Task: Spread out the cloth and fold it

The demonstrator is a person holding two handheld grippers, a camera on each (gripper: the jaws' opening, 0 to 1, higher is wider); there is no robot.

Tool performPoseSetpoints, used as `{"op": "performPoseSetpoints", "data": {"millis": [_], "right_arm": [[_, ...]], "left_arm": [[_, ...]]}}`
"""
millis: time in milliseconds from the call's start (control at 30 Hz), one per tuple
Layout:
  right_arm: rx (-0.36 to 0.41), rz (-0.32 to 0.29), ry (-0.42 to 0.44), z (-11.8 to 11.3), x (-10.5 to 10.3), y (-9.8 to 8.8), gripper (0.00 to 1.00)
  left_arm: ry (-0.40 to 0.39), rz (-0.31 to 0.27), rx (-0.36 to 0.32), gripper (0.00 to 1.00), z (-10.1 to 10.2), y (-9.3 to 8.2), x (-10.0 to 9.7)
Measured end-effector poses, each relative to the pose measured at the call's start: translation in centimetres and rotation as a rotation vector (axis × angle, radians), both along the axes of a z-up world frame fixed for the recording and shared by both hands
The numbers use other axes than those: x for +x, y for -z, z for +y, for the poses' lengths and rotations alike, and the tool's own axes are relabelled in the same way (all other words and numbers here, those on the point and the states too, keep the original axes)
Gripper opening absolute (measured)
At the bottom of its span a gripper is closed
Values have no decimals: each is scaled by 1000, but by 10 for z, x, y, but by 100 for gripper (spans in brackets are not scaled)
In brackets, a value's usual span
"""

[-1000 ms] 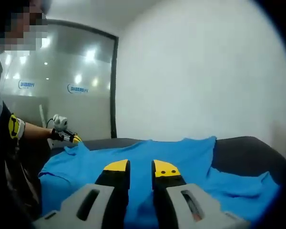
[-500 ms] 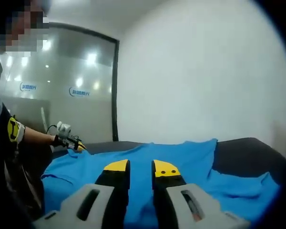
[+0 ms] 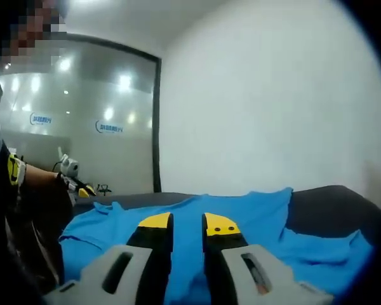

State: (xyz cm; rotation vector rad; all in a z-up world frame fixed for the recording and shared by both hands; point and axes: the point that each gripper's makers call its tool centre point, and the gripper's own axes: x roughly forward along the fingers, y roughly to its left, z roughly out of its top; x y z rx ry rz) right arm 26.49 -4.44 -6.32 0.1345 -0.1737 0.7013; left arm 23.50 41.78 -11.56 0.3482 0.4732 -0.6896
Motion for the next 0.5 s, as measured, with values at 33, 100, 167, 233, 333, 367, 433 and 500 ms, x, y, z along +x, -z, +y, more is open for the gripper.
{"op": "performPoseSetpoints", "data": {"millis": [33, 100, 167, 233, 333, 367, 433, 500], "right_arm": [[0, 0, 0, 0, 0, 0, 15], [2, -2, 2, 0, -1, 0, 15], [3, -3, 4, 0, -1, 0, 15], [1, -3, 7, 0, 0, 0, 15], [-6, -1, 10, 0, 1, 2, 15], [-11, 0, 11, 0, 1, 2, 15], [-23, 1, 11, 2, 2, 4, 15], [-59, 21, 24, 3, 5, 11, 16]], "left_arm": [[14, 10, 49, 23, -1, 7, 1], [30, -11, 119, 23, -1, 15, 12], [35, -11, 114, 23, -5, 20, 19], [65, -17, 147, 16, -8, 27, 27], [79, 87, 96, 0, -11, 32, 24], [60, 134, 33, 0, -12, 28, 24], [1, 234, -117, 0, -9, 17, 24], [-26, 289, -233, 0, -5, 2, 26]]}}
